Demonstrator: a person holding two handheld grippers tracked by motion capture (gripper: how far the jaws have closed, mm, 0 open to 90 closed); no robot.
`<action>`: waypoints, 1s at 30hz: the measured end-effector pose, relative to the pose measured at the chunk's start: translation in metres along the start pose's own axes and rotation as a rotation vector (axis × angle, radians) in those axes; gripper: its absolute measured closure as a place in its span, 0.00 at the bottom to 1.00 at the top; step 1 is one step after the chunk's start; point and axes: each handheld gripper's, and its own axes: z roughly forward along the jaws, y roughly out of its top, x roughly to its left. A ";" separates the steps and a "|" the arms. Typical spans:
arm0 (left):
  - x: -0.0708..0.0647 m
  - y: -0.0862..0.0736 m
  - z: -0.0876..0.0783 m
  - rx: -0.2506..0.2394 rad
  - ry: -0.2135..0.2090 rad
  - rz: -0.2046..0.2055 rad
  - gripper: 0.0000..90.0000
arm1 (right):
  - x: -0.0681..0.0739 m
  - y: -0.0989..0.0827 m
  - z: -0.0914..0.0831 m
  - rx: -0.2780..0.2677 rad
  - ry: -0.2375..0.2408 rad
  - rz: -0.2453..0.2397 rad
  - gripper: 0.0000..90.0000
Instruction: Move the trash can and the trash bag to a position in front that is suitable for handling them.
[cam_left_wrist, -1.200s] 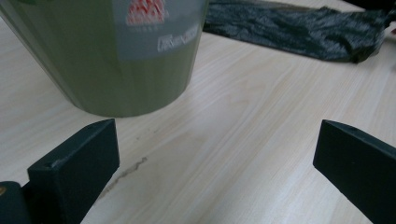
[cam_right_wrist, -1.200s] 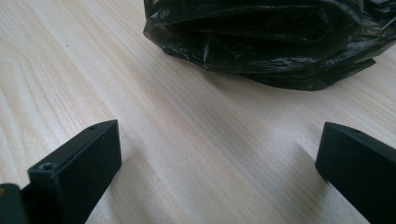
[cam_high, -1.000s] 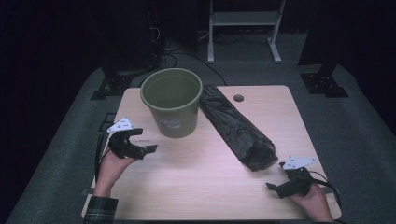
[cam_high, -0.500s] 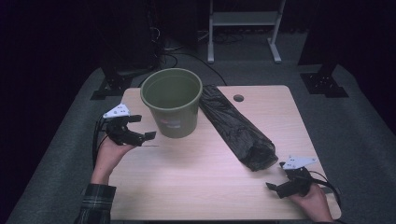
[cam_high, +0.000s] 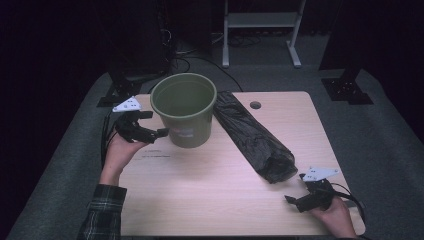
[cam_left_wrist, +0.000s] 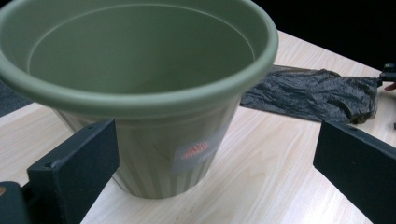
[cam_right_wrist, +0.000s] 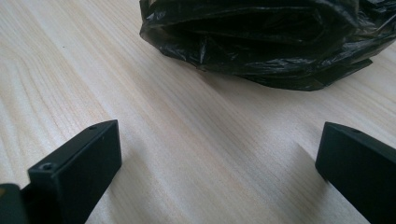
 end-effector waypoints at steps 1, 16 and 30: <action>0.001 0.002 0.000 -0.002 0.005 -0.002 0.00 | 0.000 0.000 0.000 0.001 0.000 0.001 0.00; 0.027 0.028 0.004 -0.005 0.035 -0.007 0.00 | 0.000 0.000 0.000 -0.001 0.000 0.001 0.00; 0.058 0.031 0.016 0.000 0.049 -0.034 0.00 | 0.000 0.000 0.000 0.001 0.000 0.000 0.00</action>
